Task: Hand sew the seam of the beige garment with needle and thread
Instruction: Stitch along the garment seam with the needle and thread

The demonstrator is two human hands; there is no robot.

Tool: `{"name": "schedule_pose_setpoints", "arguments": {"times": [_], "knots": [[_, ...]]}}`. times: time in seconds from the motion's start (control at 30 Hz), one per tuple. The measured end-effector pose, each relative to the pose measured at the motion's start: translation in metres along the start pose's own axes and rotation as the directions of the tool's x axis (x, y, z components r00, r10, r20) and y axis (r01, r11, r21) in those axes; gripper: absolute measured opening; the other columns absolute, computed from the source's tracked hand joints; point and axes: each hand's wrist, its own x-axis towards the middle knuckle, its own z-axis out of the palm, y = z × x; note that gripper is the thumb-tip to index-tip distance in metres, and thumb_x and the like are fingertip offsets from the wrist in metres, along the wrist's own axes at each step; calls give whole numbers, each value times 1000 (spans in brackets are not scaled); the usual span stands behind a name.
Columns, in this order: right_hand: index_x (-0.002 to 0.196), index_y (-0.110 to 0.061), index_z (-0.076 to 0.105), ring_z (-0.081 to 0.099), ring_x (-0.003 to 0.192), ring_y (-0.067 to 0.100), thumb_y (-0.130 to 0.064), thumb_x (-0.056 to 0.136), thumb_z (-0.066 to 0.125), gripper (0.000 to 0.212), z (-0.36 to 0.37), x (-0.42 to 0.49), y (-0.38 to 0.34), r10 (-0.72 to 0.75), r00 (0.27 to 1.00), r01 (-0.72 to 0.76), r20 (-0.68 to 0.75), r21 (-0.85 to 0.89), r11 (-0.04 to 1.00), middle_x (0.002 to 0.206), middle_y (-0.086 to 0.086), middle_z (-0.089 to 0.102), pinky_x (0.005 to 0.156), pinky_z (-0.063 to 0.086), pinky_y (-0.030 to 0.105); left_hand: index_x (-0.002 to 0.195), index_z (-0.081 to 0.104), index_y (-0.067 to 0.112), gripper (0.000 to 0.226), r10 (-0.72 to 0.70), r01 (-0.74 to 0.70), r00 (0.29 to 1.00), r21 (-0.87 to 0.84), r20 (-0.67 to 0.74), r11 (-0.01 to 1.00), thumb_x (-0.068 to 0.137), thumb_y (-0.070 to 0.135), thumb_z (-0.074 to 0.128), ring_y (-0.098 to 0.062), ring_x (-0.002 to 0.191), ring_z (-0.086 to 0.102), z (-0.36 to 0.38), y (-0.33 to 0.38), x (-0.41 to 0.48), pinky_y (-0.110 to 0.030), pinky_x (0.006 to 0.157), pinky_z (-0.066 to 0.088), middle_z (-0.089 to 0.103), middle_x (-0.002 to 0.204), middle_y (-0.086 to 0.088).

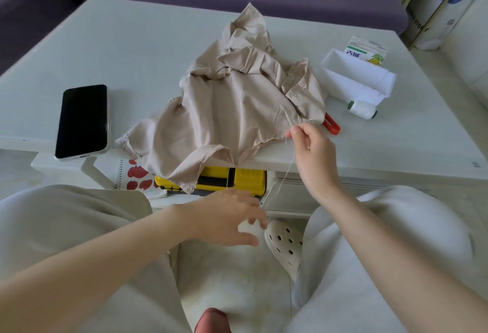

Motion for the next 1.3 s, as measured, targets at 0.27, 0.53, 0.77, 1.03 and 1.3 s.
{"name": "schedule_pose_setpoints", "arguments": {"times": [0.27,0.53,0.77,1.03,1.3], "knots": [[87,-9,57,38,46,7,-16,100,45,19,26,-9,0,-258,953,284,158,-170,944,54,-15,40,47,24,22,95,52,15,27,-168,267,656,17,-736,964,72,6,63,-18,89,36,-34,-26,-4,-22,78,24,50,94,-3],[91,-12,53,52,64,13,-20,98,48,12,45,-14,-4,-178,936,214,305,-90,973,71,-11,53,60,40,28,100,57,19,19,-266,332,742,-7,-615,943,84,14,65,-21,98,48,-38,-34,-10,-30,84,27,59,97,9],[109,-11,62,55,95,7,-12,100,34,29,40,3,-14,-266,904,288,334,-16,958,102,-6,61,83,42,15,82,62,24,9,-421,299,768,-311,-482,902,89,20,62,-8,76,53,-60,-53,-11,-22,73,38,57,75,17],[108,-13,63,63,89,15,-15,101,39,26,45,28,-11,-359,830,458,427,-155,875,102,-1,65,74,52,37,80,55,18,14,-530,344,802,-513,-275,787,93,20,57,-5,61,51,-79,-64,-3,-10,57,39,54,65,8],[83,-10,56,56,45,27,-15,93,41,18,57,35,-2,-430,776,605,461,-353,714,70,4,63,40,23,24,85,59,12,11,-551,341,800,-576,-238,743,93,19,57,-1,54,47,-83,-62,5,-8,53,37,53,62,7]]}}
